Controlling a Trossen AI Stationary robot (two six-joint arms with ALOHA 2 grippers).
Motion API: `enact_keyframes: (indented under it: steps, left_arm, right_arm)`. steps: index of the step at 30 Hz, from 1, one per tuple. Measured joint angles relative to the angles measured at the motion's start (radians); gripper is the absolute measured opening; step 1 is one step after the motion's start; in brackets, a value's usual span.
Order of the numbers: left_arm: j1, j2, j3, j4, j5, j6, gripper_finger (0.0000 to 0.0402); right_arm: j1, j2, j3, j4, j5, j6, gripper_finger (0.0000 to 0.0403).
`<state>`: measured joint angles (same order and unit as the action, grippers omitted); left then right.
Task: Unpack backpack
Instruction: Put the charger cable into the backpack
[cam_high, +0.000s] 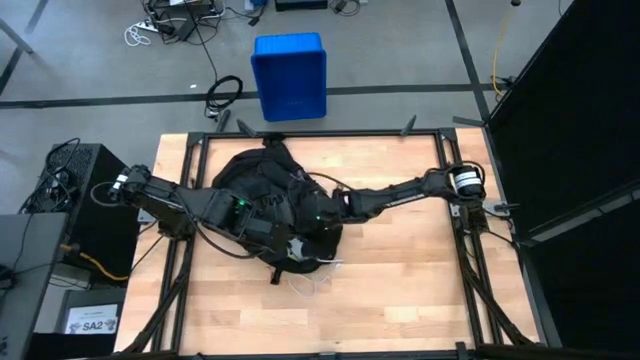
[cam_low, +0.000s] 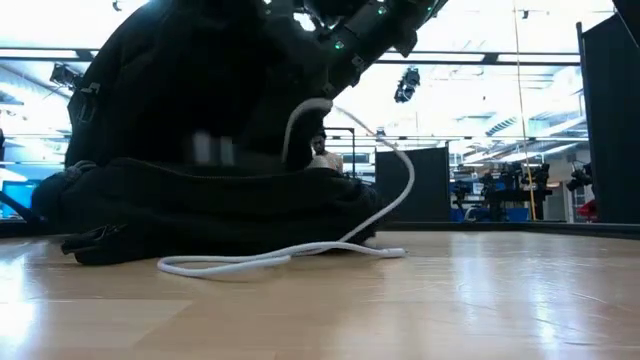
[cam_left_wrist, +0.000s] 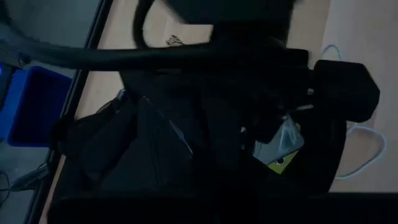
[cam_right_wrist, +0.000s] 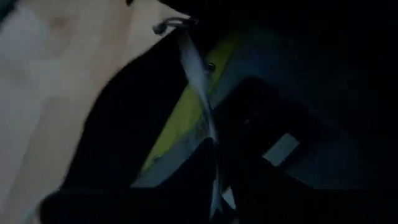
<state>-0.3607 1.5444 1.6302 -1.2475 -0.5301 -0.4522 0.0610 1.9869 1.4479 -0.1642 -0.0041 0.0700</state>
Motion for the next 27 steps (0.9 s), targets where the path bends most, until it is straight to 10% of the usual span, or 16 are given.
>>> enact_keyframes:
  steps: [12, 27]
  left_arm:
    - [-0.01, 0.0, 0.0, -0.004, 0.006, -0.003, 0.0007]
    - [-0.015, 0.0, 0.0, -0.001, 0.006, -0.005, 0.0007]
  right_arm:
    - [0.1, -0.077, 0.001, -0.139, -0.009, 0.052, 0.0271]
    - [0.441, -0.091, 0.002, -0.435, 0.284, 0.219, 0.0257]
